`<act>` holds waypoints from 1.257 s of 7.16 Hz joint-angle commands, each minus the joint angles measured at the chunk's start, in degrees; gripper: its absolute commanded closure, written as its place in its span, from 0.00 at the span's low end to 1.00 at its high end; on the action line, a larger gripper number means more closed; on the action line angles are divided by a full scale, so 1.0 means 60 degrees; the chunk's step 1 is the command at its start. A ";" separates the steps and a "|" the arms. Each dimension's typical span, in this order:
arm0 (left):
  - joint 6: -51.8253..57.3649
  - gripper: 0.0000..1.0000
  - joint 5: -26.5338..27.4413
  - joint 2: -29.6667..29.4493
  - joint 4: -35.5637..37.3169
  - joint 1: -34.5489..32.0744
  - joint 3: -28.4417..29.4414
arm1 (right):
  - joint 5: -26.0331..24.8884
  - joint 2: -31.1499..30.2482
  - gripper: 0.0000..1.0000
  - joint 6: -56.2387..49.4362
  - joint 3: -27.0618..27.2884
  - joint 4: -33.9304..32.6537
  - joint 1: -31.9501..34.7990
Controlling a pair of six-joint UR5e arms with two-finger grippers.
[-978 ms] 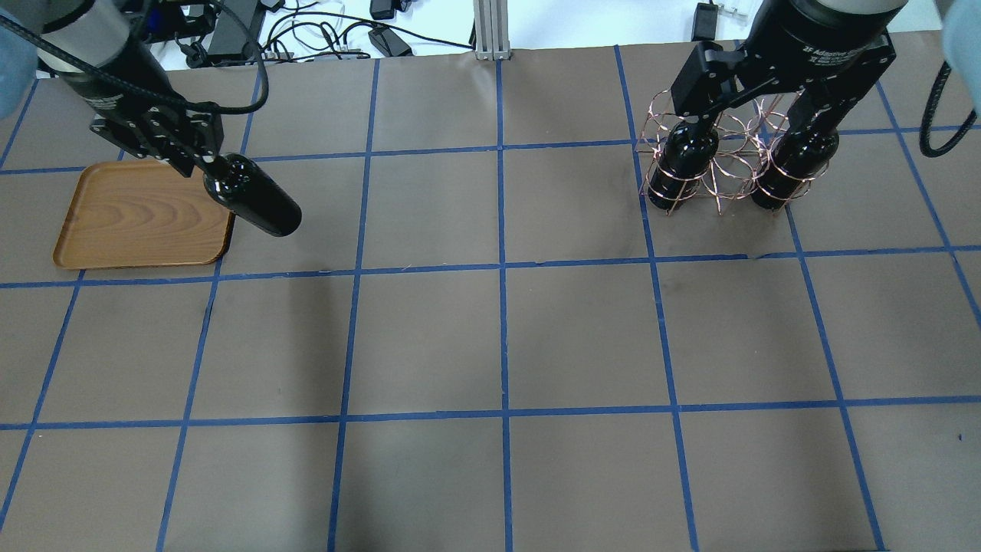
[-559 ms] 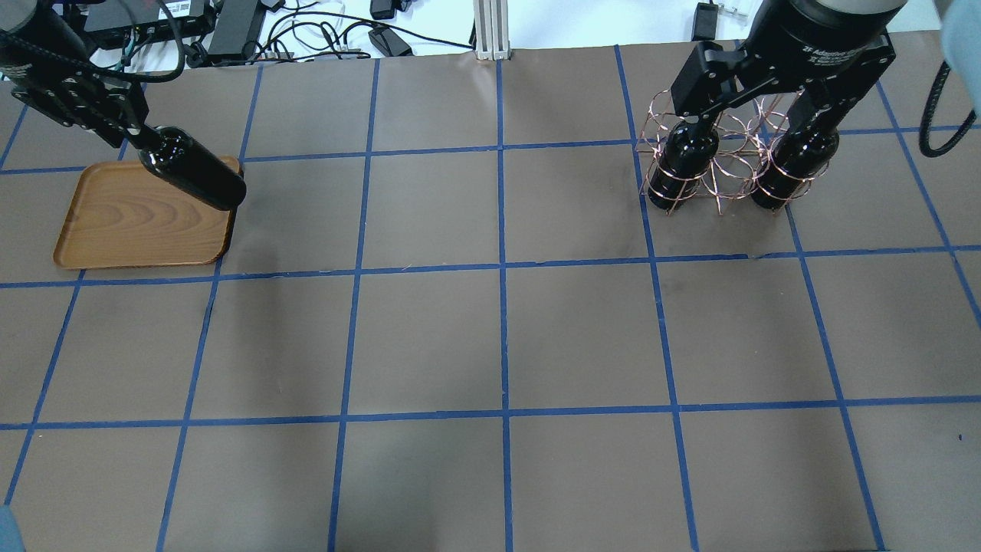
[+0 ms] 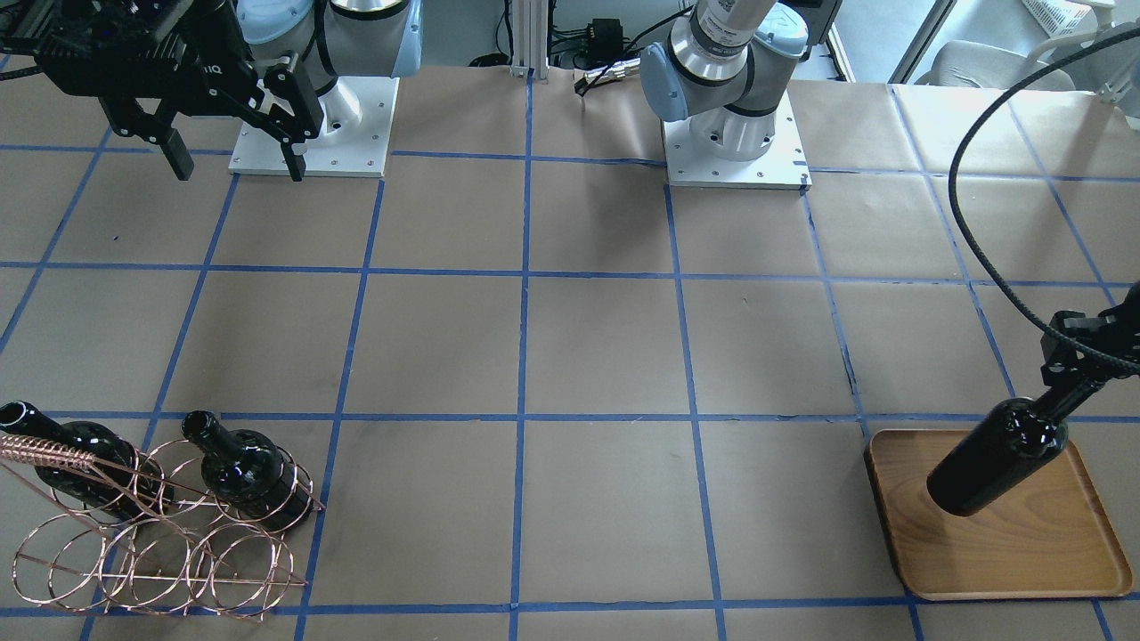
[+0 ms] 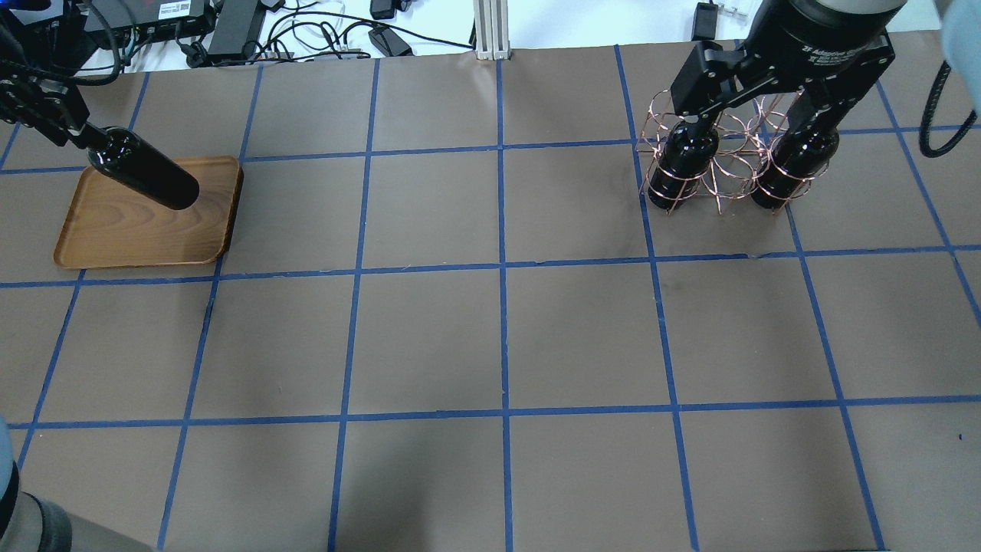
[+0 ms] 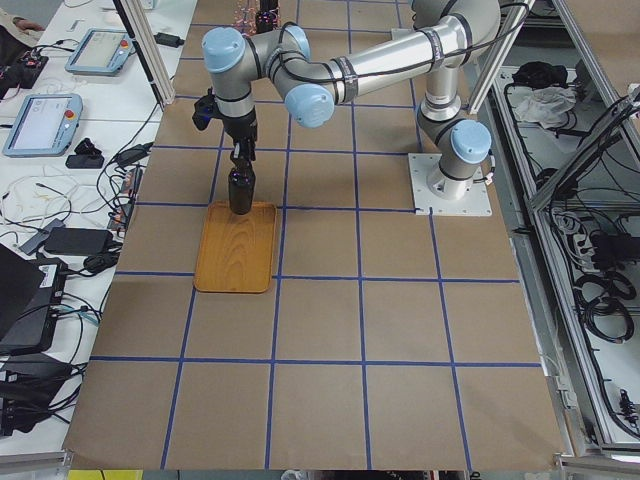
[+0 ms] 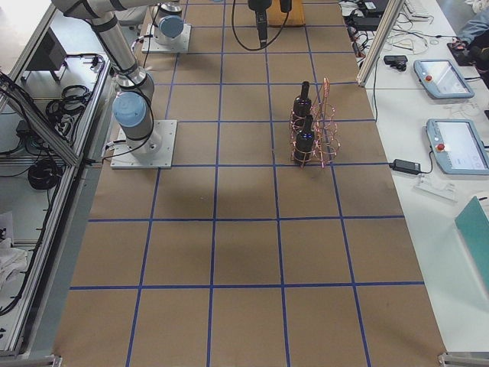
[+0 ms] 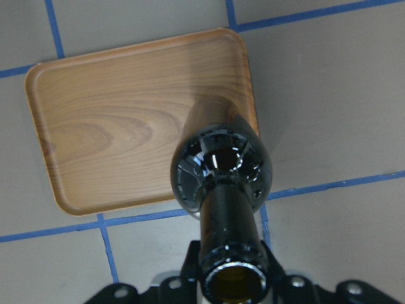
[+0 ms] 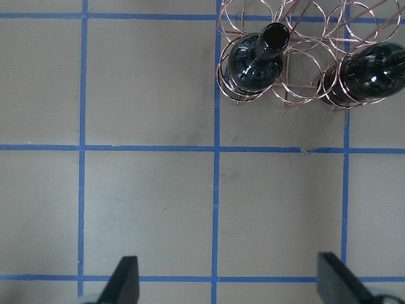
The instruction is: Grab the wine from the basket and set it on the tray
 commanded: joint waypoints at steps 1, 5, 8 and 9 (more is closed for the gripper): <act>0.0413 1.00 0.0015 -0.0417 -0.0013 0.0377 0.0281 | -0.0004 -0.0020 0.00 0.0009 0.0001 0.0018 0.0000; 0.0868 1.00 0.0411 -0.0916 0.0045 0.0685 0.0501 | 0.0011 -0.0020 0.00 0.0009 0.0001 0.0018 0.0000; 0.0869 1.00 0.0440 -0.1238 0.0192 0.0730 0.0736 | -0.0004 -0.0006 0.00 0.0009 0.0001 0.0018 0.0000; 0.0883 1.00 0.0440 -0.1283 0.0206 0.0759 0.0750 | -0.0004 -0.0006 0.00 0.0009 0.0001 0.0018 0.0000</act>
